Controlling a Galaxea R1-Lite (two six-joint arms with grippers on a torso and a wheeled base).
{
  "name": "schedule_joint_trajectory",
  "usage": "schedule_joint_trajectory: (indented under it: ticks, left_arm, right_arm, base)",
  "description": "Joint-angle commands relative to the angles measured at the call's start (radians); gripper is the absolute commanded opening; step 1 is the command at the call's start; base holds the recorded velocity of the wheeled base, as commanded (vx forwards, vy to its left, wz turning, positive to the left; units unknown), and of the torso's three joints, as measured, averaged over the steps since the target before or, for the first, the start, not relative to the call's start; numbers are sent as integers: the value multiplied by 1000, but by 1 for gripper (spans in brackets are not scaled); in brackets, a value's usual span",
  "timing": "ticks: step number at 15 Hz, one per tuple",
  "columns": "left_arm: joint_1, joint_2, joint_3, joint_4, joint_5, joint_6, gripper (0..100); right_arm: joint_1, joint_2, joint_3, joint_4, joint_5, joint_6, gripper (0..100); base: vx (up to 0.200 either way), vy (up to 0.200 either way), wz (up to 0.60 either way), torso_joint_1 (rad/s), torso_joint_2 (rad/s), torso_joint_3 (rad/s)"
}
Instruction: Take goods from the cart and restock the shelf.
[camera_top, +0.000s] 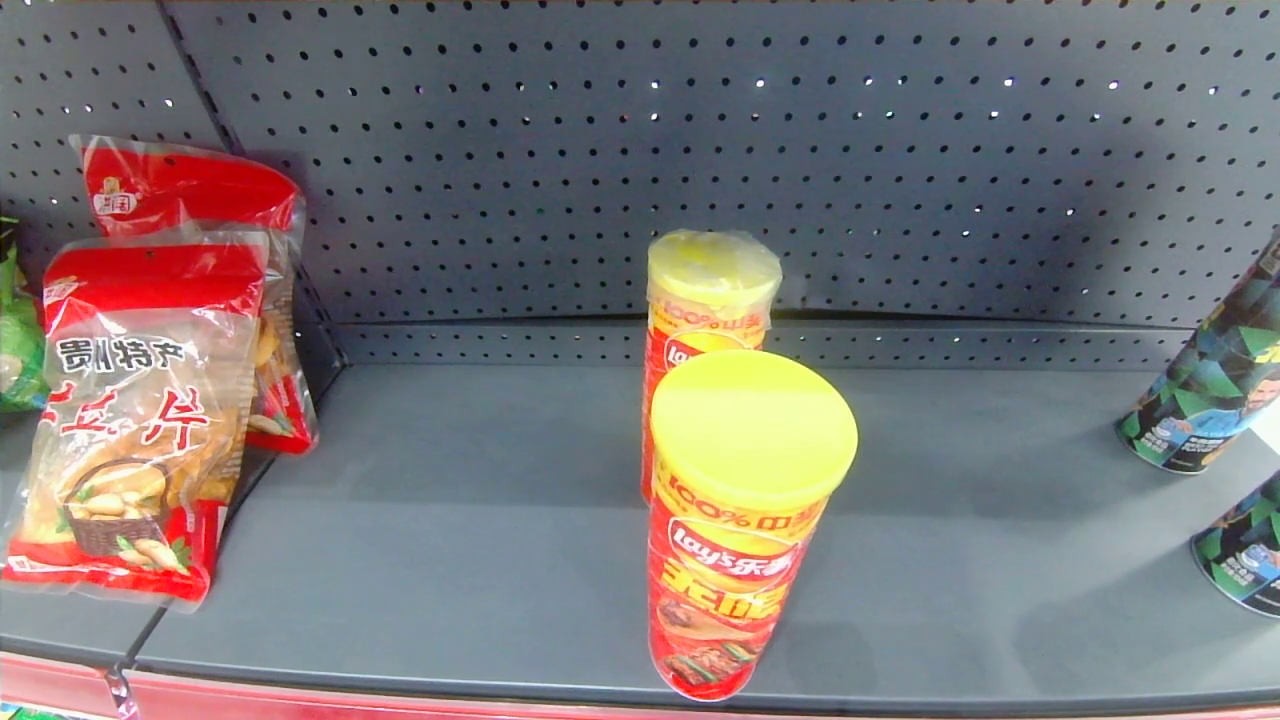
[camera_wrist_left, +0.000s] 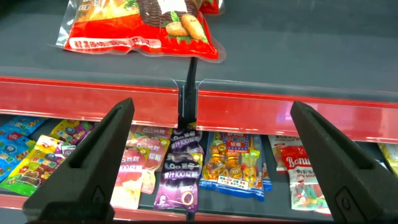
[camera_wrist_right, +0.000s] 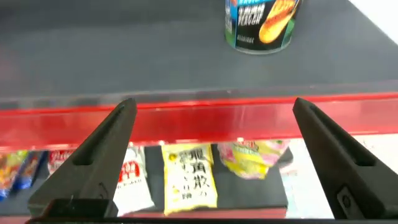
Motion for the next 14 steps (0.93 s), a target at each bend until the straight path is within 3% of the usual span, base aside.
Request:
schedule_joint_trajectory:
  ticks: [1, 8, 14]
  left_arm:
    - [0, 2, 0, -1, 0, 0, 100]
    - [0, 2, 0, 0, 0, 0, 100]
    - [0, 2, 0, 0, 0, 0, 100]
  right_arm:
    - [-6, -34, 5, -18, 27, 39, 100]
    - [-6, -34, 5, -21, 147, -46, 100]
    - [-6, -34, 18, 13, 82, -47, 100]
  base:
    - [0, 0, 0, 0, 0, 0]
    - [0, 0, 0, 0, 0, 0]
    - [0, 0, 0, 0, 0, 0]
